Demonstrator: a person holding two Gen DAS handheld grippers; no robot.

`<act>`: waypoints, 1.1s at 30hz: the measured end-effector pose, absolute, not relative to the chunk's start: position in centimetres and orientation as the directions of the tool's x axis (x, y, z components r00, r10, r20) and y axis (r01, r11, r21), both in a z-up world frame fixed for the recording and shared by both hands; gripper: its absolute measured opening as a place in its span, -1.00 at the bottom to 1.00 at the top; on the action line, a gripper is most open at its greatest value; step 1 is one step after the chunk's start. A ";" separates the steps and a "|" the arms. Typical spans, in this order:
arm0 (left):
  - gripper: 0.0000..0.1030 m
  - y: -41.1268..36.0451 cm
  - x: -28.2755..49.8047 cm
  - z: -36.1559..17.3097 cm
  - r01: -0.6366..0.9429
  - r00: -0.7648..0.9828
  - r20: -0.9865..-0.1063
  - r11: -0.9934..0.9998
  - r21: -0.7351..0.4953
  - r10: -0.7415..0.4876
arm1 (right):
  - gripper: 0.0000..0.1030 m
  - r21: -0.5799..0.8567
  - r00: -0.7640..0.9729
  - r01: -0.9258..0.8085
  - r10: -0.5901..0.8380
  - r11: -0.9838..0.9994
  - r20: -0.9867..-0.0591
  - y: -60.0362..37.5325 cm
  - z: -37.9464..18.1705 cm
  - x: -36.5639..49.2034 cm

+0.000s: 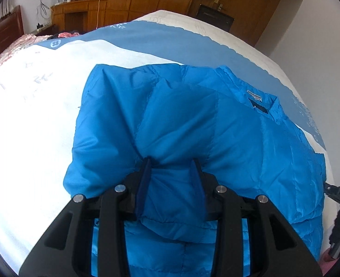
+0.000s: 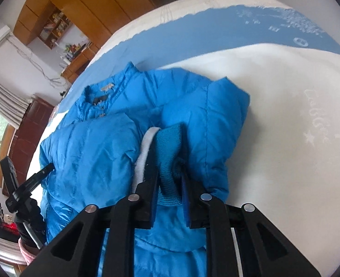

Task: Fold large clothes

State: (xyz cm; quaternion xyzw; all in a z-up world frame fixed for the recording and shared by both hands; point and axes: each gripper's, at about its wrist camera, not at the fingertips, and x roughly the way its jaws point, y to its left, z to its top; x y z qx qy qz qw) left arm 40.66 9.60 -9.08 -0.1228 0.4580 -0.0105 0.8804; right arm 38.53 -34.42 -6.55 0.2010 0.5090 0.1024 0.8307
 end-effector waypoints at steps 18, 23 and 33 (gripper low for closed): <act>-0.28 1.7 38.8 -9.7 0.086 0.559 -0.820 0.992 -0.096 -0.128 | -0.61 0.225 0.475 -0.142 0.266 0.964 -0.839 -22.8 -6.5 37.2; -0.28 2.0 39.2 -10.4 0.089 0.546 -0.829 0.992 -0.092 -0.125 | -0.64 0.222 0.465 -0.135 0.260 0.966 -0.846 -22.5 -7.7 36.9; -0.28 0.0 41.8 -6.1 0.044 0.623 -0.781 0.999 -0.027 -0.049 | -0.57 0.247 0.548 -0.093 0.257 0.965 -0.796 -24.5 -2.8 39.2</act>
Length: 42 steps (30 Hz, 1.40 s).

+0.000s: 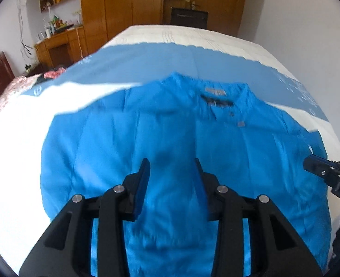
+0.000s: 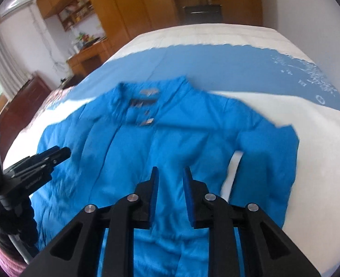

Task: Fold large clothes

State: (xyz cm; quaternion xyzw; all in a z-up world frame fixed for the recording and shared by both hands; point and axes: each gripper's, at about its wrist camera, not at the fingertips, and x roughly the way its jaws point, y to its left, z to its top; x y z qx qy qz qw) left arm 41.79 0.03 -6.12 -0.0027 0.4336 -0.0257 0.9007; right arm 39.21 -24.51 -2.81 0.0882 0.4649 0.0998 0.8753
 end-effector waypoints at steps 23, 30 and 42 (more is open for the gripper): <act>-0.25 0.1 44.4 -10.4 0.088 0.635 -0.770 0.996 -0.013 -0.066 | -0.64 0.163 0.563 -0.087 0.183 0.983 -0.806 -24.7 -8.4 41.8; -0.28 0.1 42.9 -8.7 0.085 0.648 -0.760 0.996 0.011 -0.046 | -0.49 0.251 0.558 -0.103 0.265 0.962 -0.786 -25.6 -6.7 41.1; -0.19 1.2 31.8 -3.8 0.095 0.709 -0.705 0.994 0.062 -0.024 | -0.40 0.251 0.578 -0.166 0.300 0.954 -0.759 -27.8 -2.4 32.5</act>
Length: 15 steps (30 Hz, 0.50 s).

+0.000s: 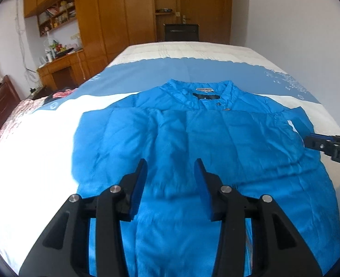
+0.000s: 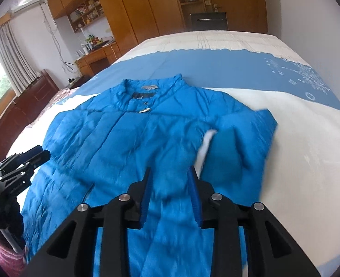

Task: Fold large clothes

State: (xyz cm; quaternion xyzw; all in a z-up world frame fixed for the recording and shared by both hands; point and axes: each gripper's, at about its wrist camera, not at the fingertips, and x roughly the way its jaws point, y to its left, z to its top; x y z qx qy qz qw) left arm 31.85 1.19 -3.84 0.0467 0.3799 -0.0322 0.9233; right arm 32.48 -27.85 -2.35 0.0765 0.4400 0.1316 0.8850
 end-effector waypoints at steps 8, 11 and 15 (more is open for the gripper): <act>0.20 2.1 25.5 -1.8 0.055 0.771 -0.636 0.992 0.114 0.030 | -0.16 0.262 0.601 -0.179 0.316 0.948 -0.734 -29.5 -0.6 26.3; 0.41 2.1 22.9 -1.0 0.056 0.791 -0.611 0.991 0.121 0.029 | -0.07 0.264 0.608 -0.189 0.324 0.946 -0.724 -29.8 -0.3 23.9; 0.61 2.4 19.8 -0.4 0.039 0.810 -0.584 0.990 0.133 0.046 | 0.13 0.273 0.612 -0.196 0.336 0.942 -0.717 -30.4 -0.4 20.4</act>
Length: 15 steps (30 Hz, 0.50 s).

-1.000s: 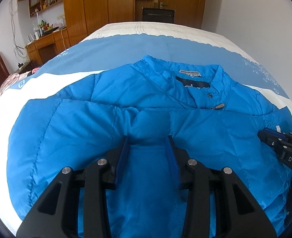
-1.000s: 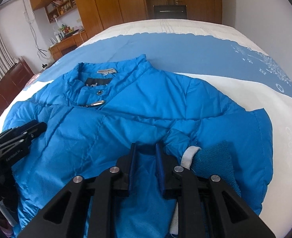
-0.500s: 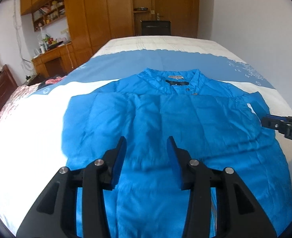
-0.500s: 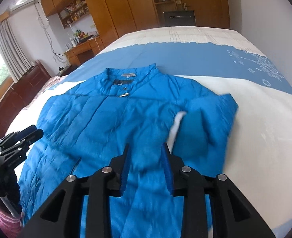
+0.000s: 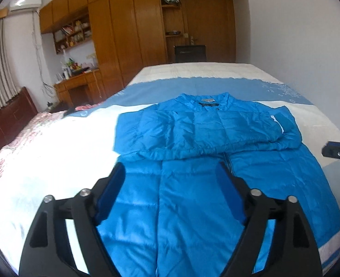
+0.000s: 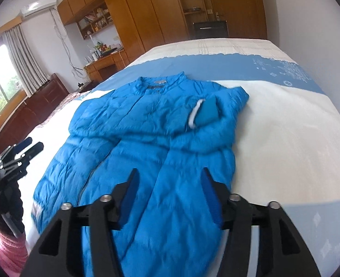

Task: Fold large clothes
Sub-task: 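Move both tools to the white-banded hem of the jacket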

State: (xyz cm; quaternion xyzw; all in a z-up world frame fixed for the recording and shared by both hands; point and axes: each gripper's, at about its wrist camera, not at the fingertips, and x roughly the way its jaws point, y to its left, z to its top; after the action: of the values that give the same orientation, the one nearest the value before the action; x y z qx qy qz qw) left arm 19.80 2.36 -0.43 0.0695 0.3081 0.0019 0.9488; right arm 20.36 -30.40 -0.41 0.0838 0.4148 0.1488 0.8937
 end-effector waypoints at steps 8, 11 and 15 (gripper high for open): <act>0.71 4.4 14.0 -0.8 -0.014 0.795 -0.599 0.989 0.149 0.102 | 0.31 0.267 0.590 -0.213 0.341 0.940 -0.732 -31.3 -1.3 14.3; 0.71 6.1 12.1 -1.9 -0.058 0.763 -0.631 0.988 0.144 0.137 | 0.40 0.262 0.575 -0.209 0.335 0.942 -0.746 -31.7 -1.8 12.2; 0.72 8.6 10.2 -3.9 -0.101 0.705 -0.695 0.989 0.106 0.146 | 0.43 0.305 0.533 -0.205 0.367 0.930 -0.762 -32.2 -2.9 10.4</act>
State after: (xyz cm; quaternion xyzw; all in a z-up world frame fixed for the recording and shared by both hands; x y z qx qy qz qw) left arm 10.23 8.60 -3.92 0.0298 0.3785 0.0668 0.9227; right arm 10.40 -32.24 -2.92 0.0892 0.4542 0.1643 0.8710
